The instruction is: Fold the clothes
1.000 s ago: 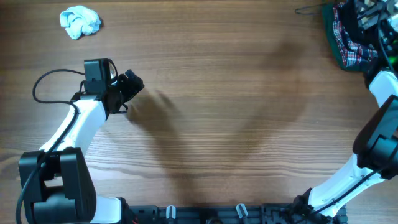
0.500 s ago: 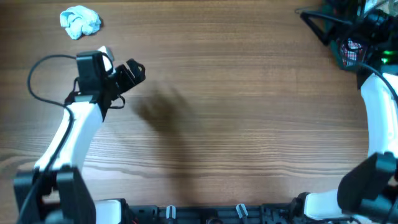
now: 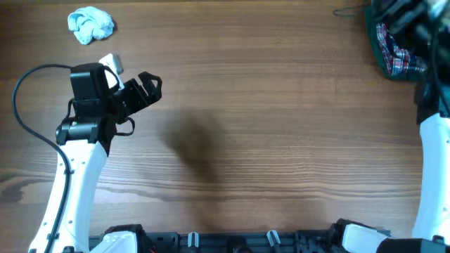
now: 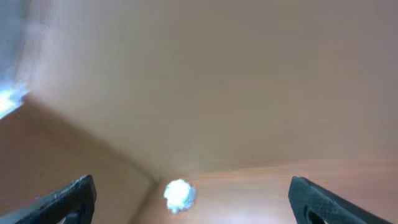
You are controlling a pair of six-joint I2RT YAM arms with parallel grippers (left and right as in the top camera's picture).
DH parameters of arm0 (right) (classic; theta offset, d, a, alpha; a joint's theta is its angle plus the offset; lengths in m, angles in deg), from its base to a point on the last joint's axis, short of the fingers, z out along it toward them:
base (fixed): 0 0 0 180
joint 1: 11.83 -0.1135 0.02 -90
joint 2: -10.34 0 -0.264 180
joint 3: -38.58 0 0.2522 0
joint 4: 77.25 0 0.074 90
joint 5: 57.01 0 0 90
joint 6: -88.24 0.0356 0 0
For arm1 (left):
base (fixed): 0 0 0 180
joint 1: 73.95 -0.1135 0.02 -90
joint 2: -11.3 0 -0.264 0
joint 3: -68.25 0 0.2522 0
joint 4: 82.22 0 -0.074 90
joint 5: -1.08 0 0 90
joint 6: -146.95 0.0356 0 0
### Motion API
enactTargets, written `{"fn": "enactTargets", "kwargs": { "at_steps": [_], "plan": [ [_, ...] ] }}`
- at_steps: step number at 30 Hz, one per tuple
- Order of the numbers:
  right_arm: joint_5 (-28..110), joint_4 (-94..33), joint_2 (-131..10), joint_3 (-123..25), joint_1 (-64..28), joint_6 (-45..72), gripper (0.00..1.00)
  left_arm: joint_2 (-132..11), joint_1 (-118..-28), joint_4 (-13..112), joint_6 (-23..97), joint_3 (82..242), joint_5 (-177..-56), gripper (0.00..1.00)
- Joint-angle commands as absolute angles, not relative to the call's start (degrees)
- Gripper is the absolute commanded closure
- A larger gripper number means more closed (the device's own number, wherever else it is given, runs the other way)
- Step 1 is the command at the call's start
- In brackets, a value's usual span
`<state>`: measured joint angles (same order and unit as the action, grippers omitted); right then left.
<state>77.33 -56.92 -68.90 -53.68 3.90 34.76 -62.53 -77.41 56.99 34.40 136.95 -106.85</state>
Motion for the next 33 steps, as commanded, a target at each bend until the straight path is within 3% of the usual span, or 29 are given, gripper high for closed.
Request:
{"fn": "enactTargets", "kwargs": {
  "at_steps": [1,7,14,23,28,33],
  "plan": [
    [62.9,-42.5,-64.7,-53.7,3.8,19.3,0.01,-61.6,-77.5,56.5,35.8,137.8,-107.5,0.0],
    [52.4,-17.4,-56.7,-53.7,3.8,8.5,0.0,-61.8,-77.6,56.2,35.8,137.8,-106.4,0.0],
    [43.1,3.4,-46.7,-53.7,3.8,7.0,0.0,-61.9,-77.6,55.4,35.8,137.8,-106.4,0.0],
    [39.5,2.9,-24.7,-53.7,3.8,2.7,0.0,-61.9,-77.6,55.4,35.8,137.8,-106.4,0.0],
    [39.0,6.3,-21.8,-53.5,3.8,5.1,0.0,-61.9,-77.6,55.4,35.8,137.8,-106.4,0.0],
    [45.0,1.4,-14.4,-53.5,3.8,8.0,0.0,-61.9,-77.6,55.4,35.8,137.8,-106.4,0.0]
  ]
}}
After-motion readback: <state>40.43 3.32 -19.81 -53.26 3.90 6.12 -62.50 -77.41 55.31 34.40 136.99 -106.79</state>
